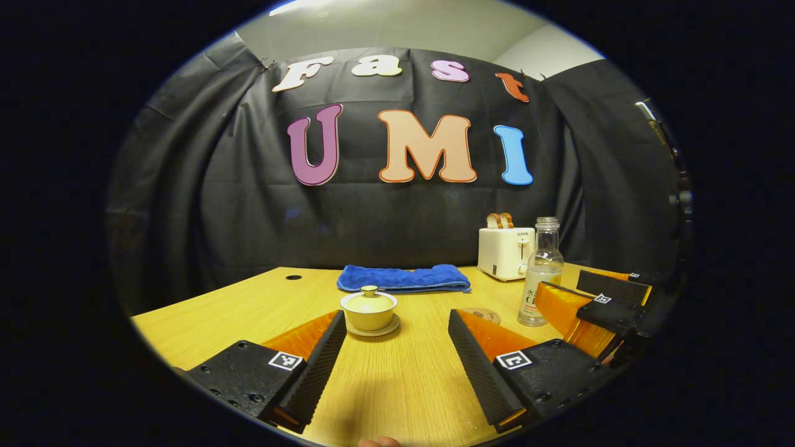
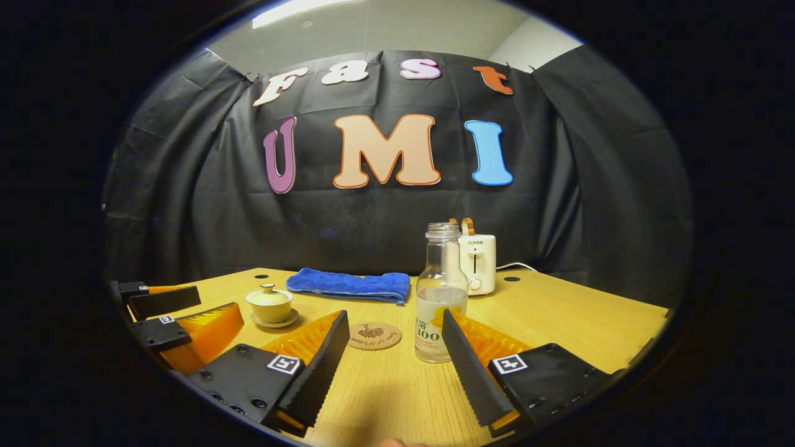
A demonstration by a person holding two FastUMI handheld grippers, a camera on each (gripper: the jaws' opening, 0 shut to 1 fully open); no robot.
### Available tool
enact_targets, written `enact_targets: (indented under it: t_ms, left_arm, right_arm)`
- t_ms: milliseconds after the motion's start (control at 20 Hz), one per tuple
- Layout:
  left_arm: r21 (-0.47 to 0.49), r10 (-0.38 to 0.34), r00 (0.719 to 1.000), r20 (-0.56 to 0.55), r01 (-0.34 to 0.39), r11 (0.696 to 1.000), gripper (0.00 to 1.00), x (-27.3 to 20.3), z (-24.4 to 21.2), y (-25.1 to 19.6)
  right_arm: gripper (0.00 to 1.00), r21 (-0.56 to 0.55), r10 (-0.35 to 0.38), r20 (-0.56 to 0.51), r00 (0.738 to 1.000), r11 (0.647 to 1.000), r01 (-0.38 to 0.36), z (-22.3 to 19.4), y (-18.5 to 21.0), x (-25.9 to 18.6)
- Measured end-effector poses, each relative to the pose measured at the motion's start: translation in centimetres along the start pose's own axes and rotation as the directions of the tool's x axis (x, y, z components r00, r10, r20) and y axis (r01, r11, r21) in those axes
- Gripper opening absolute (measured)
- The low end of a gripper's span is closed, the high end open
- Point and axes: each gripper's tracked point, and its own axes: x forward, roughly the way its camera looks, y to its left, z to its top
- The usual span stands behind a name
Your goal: Open the teacup lid with one hand, grasp the water bottle and pour water into the teacup with the other hand; after pouring, place the water bottle on the coaster and then close the teacup lid.
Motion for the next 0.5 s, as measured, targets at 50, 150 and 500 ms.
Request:
enact_targets:
  t_ms: [50,150,500]
  left_arm:
    - [-0.004,0.001,1.000,0.000,-0.001,1.000,0.96,-0.02,0.06,0.03]
    - [-0.004,0.005,1.000,-0.001,-0.005,1.000,0.97,-0.03,0.07,0.06]
    - [0.001,0.013,1.000,0.004,-0.013,1.000,0.97,0.11,0.06,0.22]
  right_arm:
    - [0.95,0.000,0.000,0.001,1.000,1.000,0.000,0.07,-0.02,0.00]
    - [0.95,0.000,0.000,0.001,1.000,1.000,0.000,0.11,-0.01,-0.02]
    - [0.95,0.000,0.006,-0.001,1.000,1.000,-0.006,0.06,0.10,0.01]
